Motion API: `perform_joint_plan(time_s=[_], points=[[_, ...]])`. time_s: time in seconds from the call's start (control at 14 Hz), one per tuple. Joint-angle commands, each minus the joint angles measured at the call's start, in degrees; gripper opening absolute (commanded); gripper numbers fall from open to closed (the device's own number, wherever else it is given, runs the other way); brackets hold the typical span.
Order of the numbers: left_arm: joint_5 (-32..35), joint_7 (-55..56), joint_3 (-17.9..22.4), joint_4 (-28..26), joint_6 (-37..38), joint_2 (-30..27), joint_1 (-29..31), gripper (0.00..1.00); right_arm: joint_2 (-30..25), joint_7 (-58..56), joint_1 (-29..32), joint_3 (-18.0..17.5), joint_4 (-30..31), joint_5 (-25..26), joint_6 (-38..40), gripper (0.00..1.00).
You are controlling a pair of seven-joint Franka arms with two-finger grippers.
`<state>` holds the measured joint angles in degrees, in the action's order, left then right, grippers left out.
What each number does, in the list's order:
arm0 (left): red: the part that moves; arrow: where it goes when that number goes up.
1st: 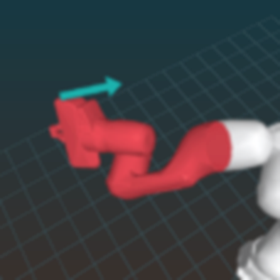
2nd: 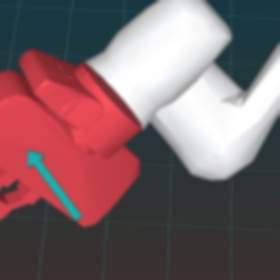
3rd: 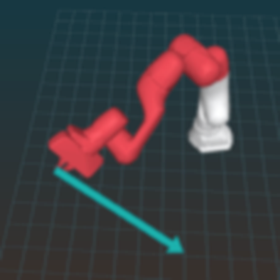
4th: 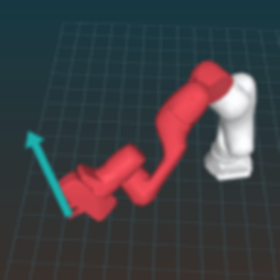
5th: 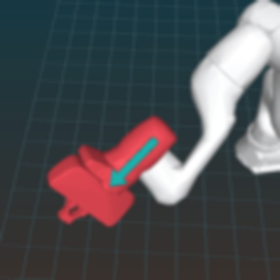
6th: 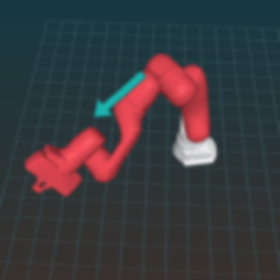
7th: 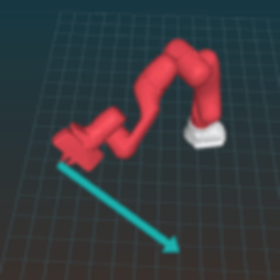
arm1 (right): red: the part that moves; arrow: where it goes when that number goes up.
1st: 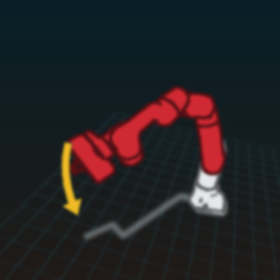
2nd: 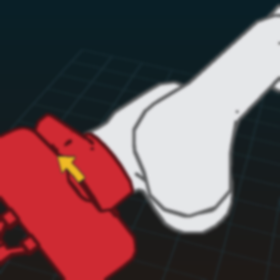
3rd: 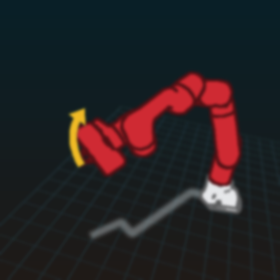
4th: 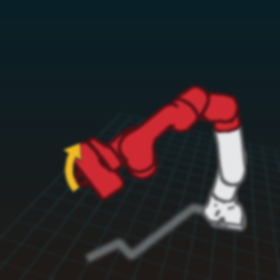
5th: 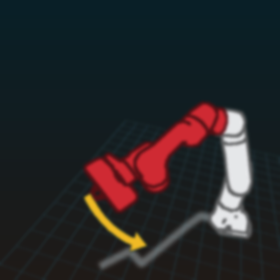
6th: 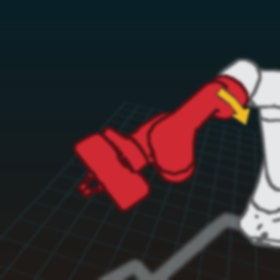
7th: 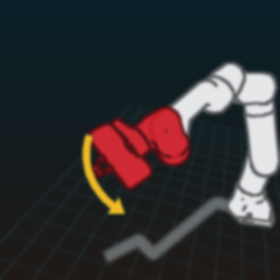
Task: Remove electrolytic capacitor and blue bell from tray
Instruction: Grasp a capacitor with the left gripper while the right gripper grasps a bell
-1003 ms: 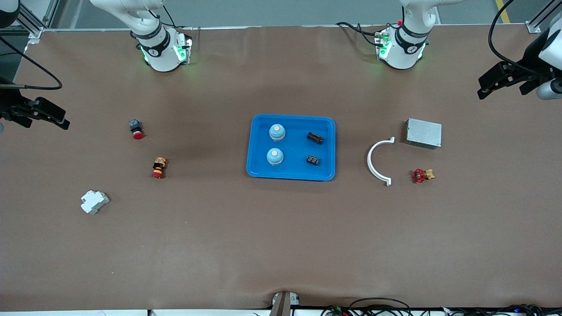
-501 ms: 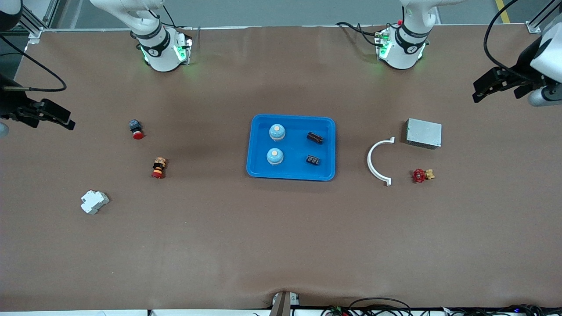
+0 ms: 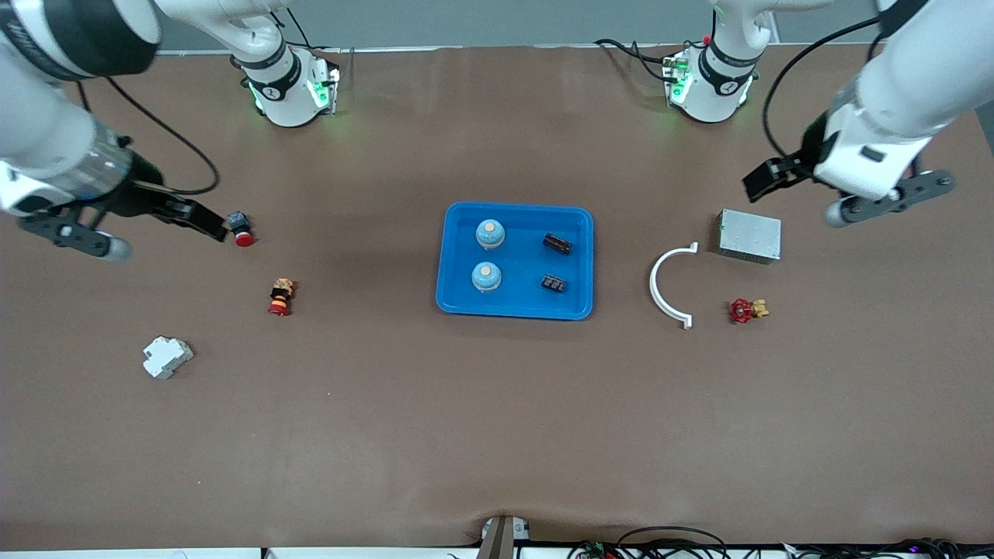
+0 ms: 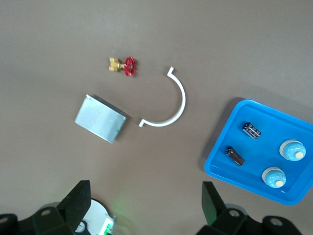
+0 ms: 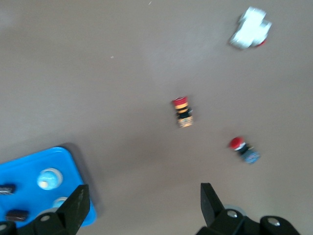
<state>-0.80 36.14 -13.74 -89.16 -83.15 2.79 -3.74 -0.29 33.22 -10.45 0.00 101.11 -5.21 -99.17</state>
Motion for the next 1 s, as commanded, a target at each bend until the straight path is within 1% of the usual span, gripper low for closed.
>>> perform_joint_plan(time_s=[0.0, 0.21, 0.36, 0.5, 0.64, 0.86, 0.93], points=[[-1.0, 4.3, -0.1, -2.0, -1.5, -0.3, -1.4, 1.0, -0.4, 9.4, -5.3, 0.5, 3.5, -1.6, -4.8, 1.0], [-1.0, 13.0, -0.6, -7.3, -7.0, -0.6, -3.4, 1.0, 3.1, 19.8, -11.5, 0.6, 3.6, -1.6, -8.6, 1.0], [-1.0, 20.2, -2.6, -10.6, -11.8, -0.2, -3.7, 1.0, 6.3, 25.3, -15.1, 0.5, 3.6, -1.6, -11.8, 1.0], [-1.0, 26.1, -4.8, -14.5, -18.2, 0.5, -3.7, 1.0, 9.9, 30.0, -18.1, 0.6, 3.6, -1.6, -15.2, 1.0], [-1.0, 33.3, -6.6, -15.3, -21.8, 3.4, -3.8, 1.0, 13.8, 35.6, -21.2, 0.6, 3.3, -1.6, -20.0, 1.0], [-0.9, 44.6, -10.0, -15.7, -26.8, 7.6, -4.0, 1.0, 20.0, 42.8, -25.1, 0.6, 3.0, -1.6, -29.1, 1.0], [-0.9, 47.8, -11.0, -17.1, -29.9, 8.2, -4.0, 1.0, 22.0, 44.3, -25.9, 0.6, 3.0, -1.6, -31.9, 1.0]])
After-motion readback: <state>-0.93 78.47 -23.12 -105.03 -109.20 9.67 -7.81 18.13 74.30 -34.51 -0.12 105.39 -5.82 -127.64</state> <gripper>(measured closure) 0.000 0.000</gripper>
